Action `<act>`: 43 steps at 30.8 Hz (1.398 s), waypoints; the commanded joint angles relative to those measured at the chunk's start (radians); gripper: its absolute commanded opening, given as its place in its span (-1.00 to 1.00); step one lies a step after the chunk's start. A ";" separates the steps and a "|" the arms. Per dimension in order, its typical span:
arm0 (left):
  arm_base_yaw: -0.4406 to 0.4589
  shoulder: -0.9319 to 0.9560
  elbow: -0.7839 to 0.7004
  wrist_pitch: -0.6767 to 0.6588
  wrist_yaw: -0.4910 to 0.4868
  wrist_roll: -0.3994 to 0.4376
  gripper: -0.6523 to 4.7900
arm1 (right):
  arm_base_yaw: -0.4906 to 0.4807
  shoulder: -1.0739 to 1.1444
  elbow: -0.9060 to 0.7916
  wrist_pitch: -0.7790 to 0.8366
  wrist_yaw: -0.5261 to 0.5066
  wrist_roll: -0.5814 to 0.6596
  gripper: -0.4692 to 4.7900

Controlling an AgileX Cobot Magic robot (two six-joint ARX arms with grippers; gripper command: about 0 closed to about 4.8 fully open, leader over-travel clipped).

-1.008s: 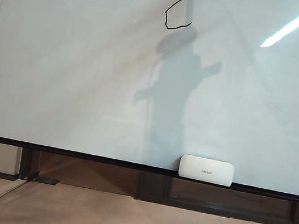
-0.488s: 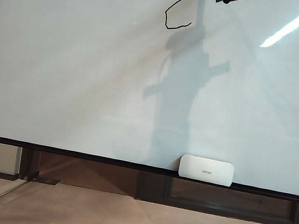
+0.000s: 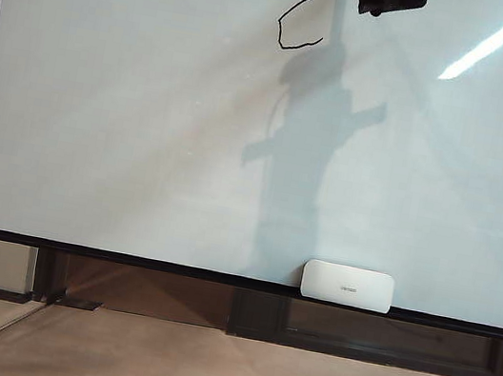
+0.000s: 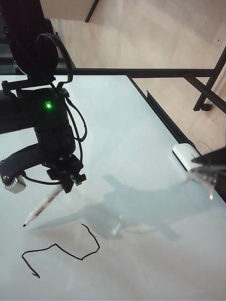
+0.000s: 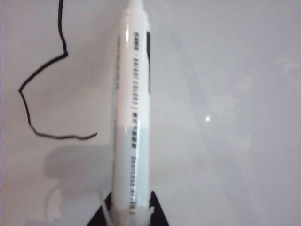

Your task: Reach to the right to find the marker pen, pick it up, and write the number 20 on the whiteboard.

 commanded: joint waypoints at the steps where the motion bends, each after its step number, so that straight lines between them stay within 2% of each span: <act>1: -0.001 -0.005 0.006 0.010 0.011 0.001 -0.78 | 0.000 -0.005 0.006 0.058 -0.002 0.005 -0.83; 24: -0.001 -0.004 0.045 -0.067 -0.023 0.050 -0.78 | 0.000 -0.003 0.008 0.006 -0.005 0.013 -0.83; 35: -0.001 -0.004 0.045 -0.067 -0.024 0.061 -0.78 | 0.000 0.042 0.097 -0.043 0.002 0.026 -0.83; 43: -0.001 -0.004 0.045 -0.066 -0.024 0.061 -0.78 | -0.002 0.060 0.101 -0.065 0.006 0.029 -0.83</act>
